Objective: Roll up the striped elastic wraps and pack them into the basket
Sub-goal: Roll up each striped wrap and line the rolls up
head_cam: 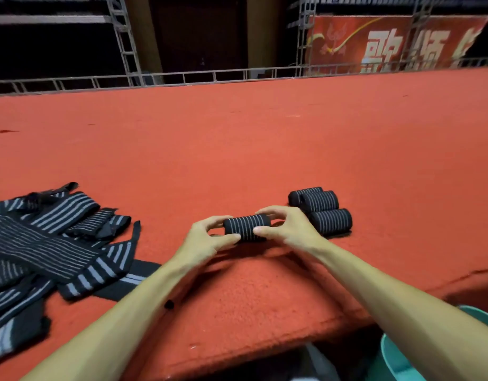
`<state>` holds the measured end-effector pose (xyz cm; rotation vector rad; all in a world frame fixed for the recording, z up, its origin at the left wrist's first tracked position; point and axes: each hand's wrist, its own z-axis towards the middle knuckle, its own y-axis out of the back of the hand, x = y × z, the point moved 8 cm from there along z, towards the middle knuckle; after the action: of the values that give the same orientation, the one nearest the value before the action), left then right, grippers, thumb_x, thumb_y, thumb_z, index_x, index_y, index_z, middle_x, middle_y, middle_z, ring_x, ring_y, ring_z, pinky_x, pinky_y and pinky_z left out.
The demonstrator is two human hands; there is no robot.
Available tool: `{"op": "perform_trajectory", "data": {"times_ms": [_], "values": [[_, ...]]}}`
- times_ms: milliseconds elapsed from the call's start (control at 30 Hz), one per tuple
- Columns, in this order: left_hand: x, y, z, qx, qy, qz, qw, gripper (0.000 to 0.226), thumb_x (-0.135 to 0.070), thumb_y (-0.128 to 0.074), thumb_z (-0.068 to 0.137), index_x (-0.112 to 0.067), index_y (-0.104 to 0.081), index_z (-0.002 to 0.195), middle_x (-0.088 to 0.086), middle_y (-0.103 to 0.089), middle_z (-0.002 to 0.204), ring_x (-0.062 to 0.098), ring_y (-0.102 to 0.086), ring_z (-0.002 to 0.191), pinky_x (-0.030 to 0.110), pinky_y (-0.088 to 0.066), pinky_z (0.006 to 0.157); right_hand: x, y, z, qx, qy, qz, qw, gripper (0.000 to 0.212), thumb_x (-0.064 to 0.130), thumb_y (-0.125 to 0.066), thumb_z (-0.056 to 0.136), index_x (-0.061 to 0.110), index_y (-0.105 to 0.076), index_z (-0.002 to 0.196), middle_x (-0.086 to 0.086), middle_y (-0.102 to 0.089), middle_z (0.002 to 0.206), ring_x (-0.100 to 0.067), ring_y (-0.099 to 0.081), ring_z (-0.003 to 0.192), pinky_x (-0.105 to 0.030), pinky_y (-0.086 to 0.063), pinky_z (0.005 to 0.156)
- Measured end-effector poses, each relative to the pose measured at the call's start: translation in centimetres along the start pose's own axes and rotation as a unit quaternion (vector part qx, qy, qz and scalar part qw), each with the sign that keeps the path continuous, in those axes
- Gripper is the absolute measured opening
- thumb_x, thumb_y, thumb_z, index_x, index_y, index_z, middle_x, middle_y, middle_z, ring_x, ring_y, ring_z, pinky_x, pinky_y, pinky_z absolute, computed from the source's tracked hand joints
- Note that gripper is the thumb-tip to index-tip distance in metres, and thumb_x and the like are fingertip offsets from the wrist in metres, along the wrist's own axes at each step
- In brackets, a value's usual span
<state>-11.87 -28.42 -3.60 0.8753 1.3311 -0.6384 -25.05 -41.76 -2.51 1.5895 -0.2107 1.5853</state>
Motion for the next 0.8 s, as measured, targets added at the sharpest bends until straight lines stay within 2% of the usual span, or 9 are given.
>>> {"op": "perform_trajectory", "data": {"times_ms": [67, 167, 300, 400, 500, 567, 700, 800], "values": [[-0.8, -3.1, -0.4, 0.022, -0.003, -0.032, 0.999, 0.039, -0.004, -0.079, 0.073, -0.013, -0.067, 0.109, 0.008, -0.068, 0.112, 0.026, -0.069, 0.093, 0.042, -0.053, 0.092, -0.2, 3.1, -1.6, 0.003, -0.006, 0.005, 1.000, 0.030, 0.021, -0.082, 0.074, 0.018, -0.071, 0.102, 0.003, -0.072, 0.089, 0.002, -0.063, 0.073, -0.025, -0.052, 0.075], [-1.4, -7.8, -1.0, 0.044, -0.020, -0.006, 0.999, 0.033, -0.001, -0.074, 0.078, -0.014, -0.067, 0.107, 0.007, -0.068, 0.103, 0.010, -0.068, 0.076, 0.030, -0.058, 0.079, -1.3, 7.0, -4.0, 0.011, -0.026, 0.017, 0.999, 0.029, 0.009, -0.080, 0.075, 0.008, -0.069, 0.102, 0.002, -0.068, 0.082, -0.002, -0.061, 0.067, -0.019, -0.051, 0.062], [-1.1, -13.0, -0.8, 0.043, -0.032, 0.030, 0.998, 0.036, -0.011, -0.082, 0.072, -0.020, -0.066, 0.103, 0.005, -0.070, 0.097, 0.014, -0.067, 0.072, 0.035, -0.058, 0.080, -4.0, 11.6, -6.4, -0.038, -0.047, 0.000, 0.998, 0.030, 0.008, -0.080, 0.073, 0.013, -0.070, 0.101, 0.001, -0.070, 0.089, -0.008, -0.062, 0.078, -0.022, -0.052, 0.070], [-1.2, -16.0, -0.3, 0.028, -0.042, 0.058, 0.997, 0.041, -0.016, -0.082, 0.073, -0.016, -0.063, 0.110, -0.001, -0.068, 0.095, 0.007, -0.061, 0.068, 0.018, -0.052, 0.071, -5.8, 14.3, -7.4, -0.087, -0.052, -0.064, 0.993, 0.033, 0.017, -0.081, 0.074, 0.019, -0.071, 0.105, 0.007, -0.071, 0.091, -0.007, -0.063, 0.079, -0.021, -0.049, 0.076], [-1.1, -17.8, 0.2, -0.001, -0.039, 0.077, 0.996, 0.046, -0.018, -0.080, 0.074, -0.015, -0.059, 0.115, -0.003, -0.064, 0.097, 0.003, -0.061, 0.070, 0.009, -0.046, 0.066, -6.6, 15.6, -7.8, -0.117, -0.059, -0.174, 0.976, 0.035, 0.029, -0.079, 0.076, 0.028, -0.071, 0.110, 0.012, -0.070, 0.094, -0.006, -0.063, 0.079, -0.007, -0.041, 0.071], [-1.0, -18.2, 0.5, -0.024, -0.034, 0.084, 0.996, 0.045, -0.018, -0.079, 0.076, -0.014, -0.057, 0.114, -0.002, -0.062, 0.098, 0.001, -0.058, 0.071, 0.006, -0.043, 0.061, -7.2, 15.8, -7.8, -0.136, -0.064, -0.185, 0.971, 0.035, 0.028, -0.077, 0.078, 0.026, -0.071, 0.111, 0.010, -0.069, 0.097, -0.007, -0.062, 0.080, -0.002, -0.037, 0.066], [-1.4, -18.5, 0.8, -0.063, -0.056, 0.129, 0.988, 0.039, -0.023, -0.080, 0.075, -0.012, -0.061, 0.107, -0.003, -0.063, 0.089, 0.004, -0.058, 0.068, 0.011, -0.039, 0.063, -7.7, 16.0, -7.6, -0.175, -0.075, -0.177, 0.966, 0.034, 0.026, -0.076, 0.079, 0.021, -0.069, 0.112, 0.006, -0.070, 0.102, -0.007, -0.060, 0.081, -0.010, -0.037, 0.072], [-1.4, -18.6, 1.0, -0.059, -0.066, 0.150, 0.985, 0.038, -0.027, -0.078, 0.076, -0.014, -0.060, 0.107, -0.001, -0.060, 0.101, 0.006, -0.060, 0.069, 0.015, -0.041, 0.072, -7.8, 16.1, -7.6, -0.182, -0.084, -0.176, 0.964, 0.035, 0.026, -0.077, 0.078, 0.019, -0.068, 0.111, 0.003, -0.069, 0.106, -0.009, -0.061, 0.083, -0.015, -0.041, 0.078]]}}
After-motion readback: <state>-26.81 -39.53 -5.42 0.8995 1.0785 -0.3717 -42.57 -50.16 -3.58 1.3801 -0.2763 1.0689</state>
